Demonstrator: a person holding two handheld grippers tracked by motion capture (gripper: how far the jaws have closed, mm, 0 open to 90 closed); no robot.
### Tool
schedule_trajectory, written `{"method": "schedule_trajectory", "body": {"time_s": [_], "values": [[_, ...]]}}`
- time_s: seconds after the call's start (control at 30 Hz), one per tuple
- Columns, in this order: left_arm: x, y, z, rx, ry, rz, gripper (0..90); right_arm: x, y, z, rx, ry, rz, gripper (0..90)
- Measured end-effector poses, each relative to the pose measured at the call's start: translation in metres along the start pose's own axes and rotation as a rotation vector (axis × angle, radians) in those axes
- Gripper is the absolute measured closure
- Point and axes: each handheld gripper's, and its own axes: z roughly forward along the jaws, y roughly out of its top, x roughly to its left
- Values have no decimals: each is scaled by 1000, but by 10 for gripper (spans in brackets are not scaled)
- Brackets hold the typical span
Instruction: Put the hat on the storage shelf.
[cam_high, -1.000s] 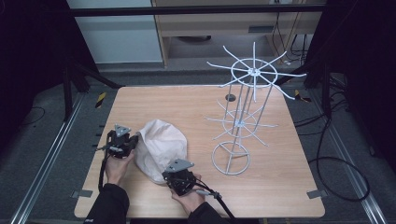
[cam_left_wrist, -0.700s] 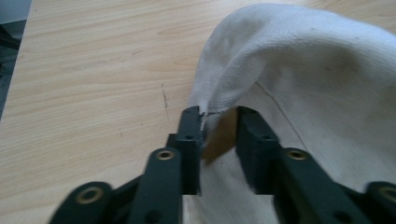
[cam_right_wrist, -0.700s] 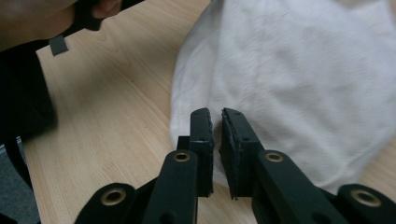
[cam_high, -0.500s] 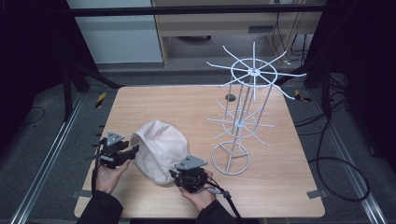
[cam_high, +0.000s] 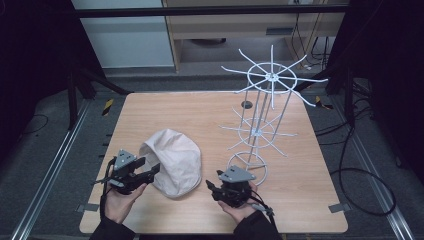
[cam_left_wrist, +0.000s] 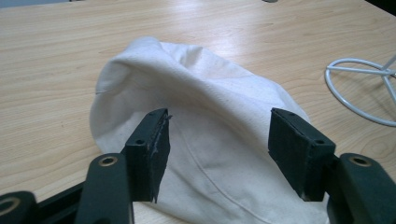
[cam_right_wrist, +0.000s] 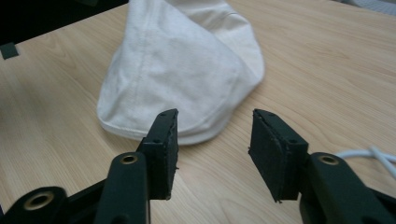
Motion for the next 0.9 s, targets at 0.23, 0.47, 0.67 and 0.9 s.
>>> {"method": "schedule_trajectory", "body": {"time_s": [0.23, 0.47, 0.67, 0.9], "values": [[-11, 7, 4, -4, 4, -8, 322, -37, -29, -37, -22, -59, 53, 427], [-19, 12, 14, 5, 27, -24, 285, -75, -45, -64, -47, -154, 119, 393], [-23, 19, 28, 26, 55, -41, 266, -105, -57, -88, -54, -246, 163, 367], [-22, 20, 50, 85, 128, -56, 261, -127, -70, -93, -16, -301, 203, 355]]}}
